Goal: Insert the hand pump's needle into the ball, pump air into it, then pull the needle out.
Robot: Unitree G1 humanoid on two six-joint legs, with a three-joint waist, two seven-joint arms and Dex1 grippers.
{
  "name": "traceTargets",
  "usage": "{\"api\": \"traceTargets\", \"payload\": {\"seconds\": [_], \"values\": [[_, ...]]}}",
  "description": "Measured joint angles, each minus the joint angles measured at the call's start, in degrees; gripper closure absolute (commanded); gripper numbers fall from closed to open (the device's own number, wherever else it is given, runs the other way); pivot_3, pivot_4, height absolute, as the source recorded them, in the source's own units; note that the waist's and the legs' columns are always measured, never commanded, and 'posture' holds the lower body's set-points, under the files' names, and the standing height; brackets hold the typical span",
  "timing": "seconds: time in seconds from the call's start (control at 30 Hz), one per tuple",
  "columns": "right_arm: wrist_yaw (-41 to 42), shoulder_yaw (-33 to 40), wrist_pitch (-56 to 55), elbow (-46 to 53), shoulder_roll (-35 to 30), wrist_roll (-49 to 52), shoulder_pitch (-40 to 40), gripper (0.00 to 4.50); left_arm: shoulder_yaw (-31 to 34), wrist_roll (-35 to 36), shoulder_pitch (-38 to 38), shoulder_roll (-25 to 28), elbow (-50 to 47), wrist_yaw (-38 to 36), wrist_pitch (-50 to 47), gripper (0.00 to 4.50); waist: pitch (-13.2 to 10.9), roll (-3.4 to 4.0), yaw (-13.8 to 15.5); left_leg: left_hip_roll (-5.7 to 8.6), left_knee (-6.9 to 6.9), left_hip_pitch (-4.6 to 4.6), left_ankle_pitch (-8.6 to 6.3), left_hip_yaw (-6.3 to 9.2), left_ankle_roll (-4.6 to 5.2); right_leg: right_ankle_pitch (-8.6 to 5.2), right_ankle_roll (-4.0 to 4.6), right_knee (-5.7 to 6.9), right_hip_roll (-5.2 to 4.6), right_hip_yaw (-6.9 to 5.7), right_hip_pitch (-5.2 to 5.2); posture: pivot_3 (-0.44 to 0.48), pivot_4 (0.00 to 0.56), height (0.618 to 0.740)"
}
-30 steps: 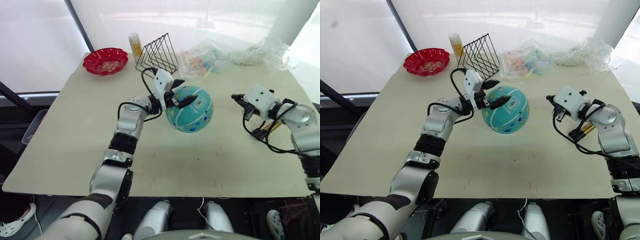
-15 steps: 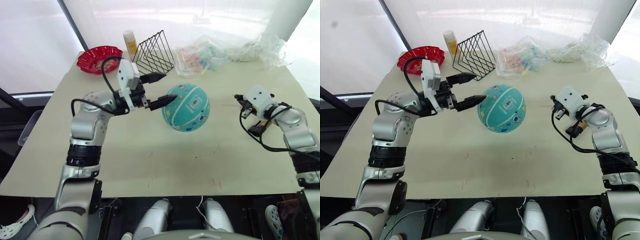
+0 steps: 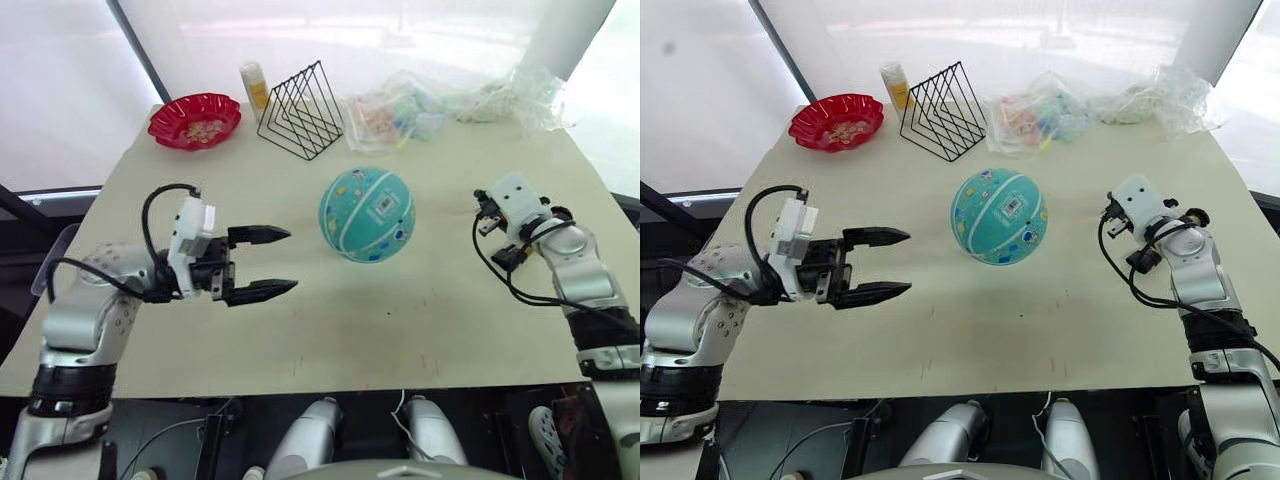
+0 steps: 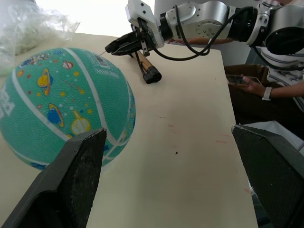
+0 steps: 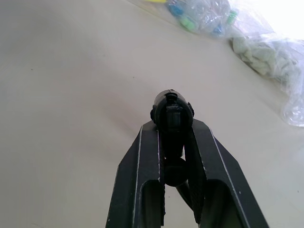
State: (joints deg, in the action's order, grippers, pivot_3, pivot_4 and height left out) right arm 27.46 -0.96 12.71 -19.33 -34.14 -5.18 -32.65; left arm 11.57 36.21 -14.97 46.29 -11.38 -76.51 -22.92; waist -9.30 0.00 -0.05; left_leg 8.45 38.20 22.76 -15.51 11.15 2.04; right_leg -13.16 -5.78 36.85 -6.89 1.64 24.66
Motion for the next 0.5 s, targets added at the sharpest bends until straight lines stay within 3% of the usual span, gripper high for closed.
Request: {"api": "traceTargets", "payload": {"seconds": [0.23, 0.3, 0.37, 0.4, 0.5], "values": [[-1.56, 2.41, 3.25, -0.95, 0.22, 1.78, -1.02, 4.40, 3.70, 0.57, 2.40, 0.91, 2.63, -1.82, 2.39, 0.00, -0.01, 0.02, -0.39, -0.18, 0.00, -0.03, 0.02, -0.03, -0.04, 0.07, 0.12, 0.01, 0.17, 0.00, 0.01, 0.000, 0.150, 0.740], [-1.57, 2.99, 3.28, -1.36, 0.71, 2.47, -1.51, 3.32, 3.80, 1.21, 2.40, 0.94, 2.59, -1.78, 2.42, 0.00, -0.01, 0.02, -0.53, -0.20, 0.00, -0.04, 0.04, -0.03, -0.06, 0.09, 0.14, 0.02, 0.18, 0.00, 0.01, 0.000, 0.150, 0.740], [-1.72, 3.23, 3.09, -1.89, 0.69, 2.78, -1.63, 2.46, 3.80, 1.45, 2.47, 0.94, 2.30, -1.51, 2.42, 0.00, 0.00, 0.02, -0.57, -0.21, 0.00, -0.04, 0.04, -0.04, -0.08, 0.10, 0.16, 0.02, 0.19, 0.00, 0.01, 0.000, 0.150, 0.740], [-1.70, 3.22, 3.09, -2.03, 0.68, 2.80, -1.62, 2.23, 3.80, 1.54, 2.58, 0.94, 2.13, -1.38, 2.42, 0.00, -0.01, 0.03, -0.60, -0.22, 0.00, -0.04, 0.05, -0.04, -0.08, 0.11, 0.16, 0.03, 0.19, 0.00, 0.02, 0.000, 0.150, 0.740], [-1.21, 3.43, 1.12, -1.97, -1.40, 2.95, -1.63, 0.87, 3.76, 1.71, 3.62, 0.86, 0.77, -0.49, 2.42, 0.00, -0.13, 0.23, -0.66, -0.22, 0.00, -0.04, 0.05, -0.12, -0.08, 0.12, 0.16, 0.05, 0.18, 0.06, 0.06, 0.000, 0.150, 0.740]]}}
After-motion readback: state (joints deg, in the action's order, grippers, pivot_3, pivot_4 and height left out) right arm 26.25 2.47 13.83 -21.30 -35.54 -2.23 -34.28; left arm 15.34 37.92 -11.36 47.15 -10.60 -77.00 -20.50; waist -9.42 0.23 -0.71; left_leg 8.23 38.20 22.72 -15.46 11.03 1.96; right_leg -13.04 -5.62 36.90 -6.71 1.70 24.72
